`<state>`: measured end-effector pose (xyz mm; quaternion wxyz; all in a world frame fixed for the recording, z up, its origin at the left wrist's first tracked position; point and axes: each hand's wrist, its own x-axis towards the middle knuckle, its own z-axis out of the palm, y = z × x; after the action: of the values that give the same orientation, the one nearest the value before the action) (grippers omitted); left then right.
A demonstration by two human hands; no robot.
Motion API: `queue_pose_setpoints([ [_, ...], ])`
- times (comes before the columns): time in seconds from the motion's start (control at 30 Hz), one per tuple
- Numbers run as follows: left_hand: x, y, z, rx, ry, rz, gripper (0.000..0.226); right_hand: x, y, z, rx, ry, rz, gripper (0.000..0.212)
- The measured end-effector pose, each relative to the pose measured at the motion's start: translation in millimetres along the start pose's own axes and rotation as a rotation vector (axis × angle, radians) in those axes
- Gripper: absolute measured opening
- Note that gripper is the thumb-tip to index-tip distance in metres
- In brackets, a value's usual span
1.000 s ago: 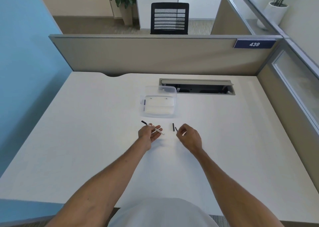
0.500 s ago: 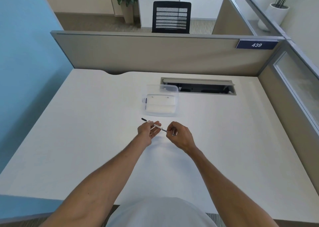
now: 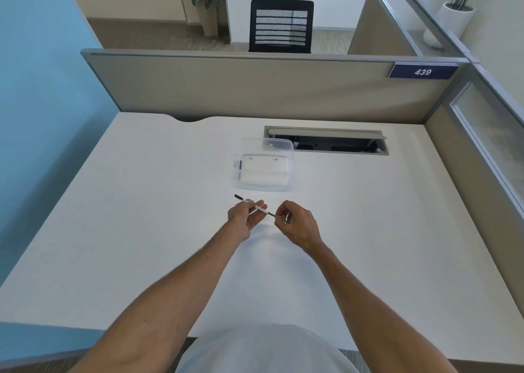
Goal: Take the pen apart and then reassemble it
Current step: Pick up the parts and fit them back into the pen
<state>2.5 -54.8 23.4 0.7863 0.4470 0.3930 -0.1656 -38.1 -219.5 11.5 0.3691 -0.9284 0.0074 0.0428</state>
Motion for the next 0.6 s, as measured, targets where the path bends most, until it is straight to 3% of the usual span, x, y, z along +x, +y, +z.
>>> queue_pose_setpoints([
  [0.6, 6.1, 5.9, -4.1, -0.143, -0.019, 0.011, 0.019, 18.1, -15.4, 11.4, -0.140, 0.128, -0.216, 0.006],
])
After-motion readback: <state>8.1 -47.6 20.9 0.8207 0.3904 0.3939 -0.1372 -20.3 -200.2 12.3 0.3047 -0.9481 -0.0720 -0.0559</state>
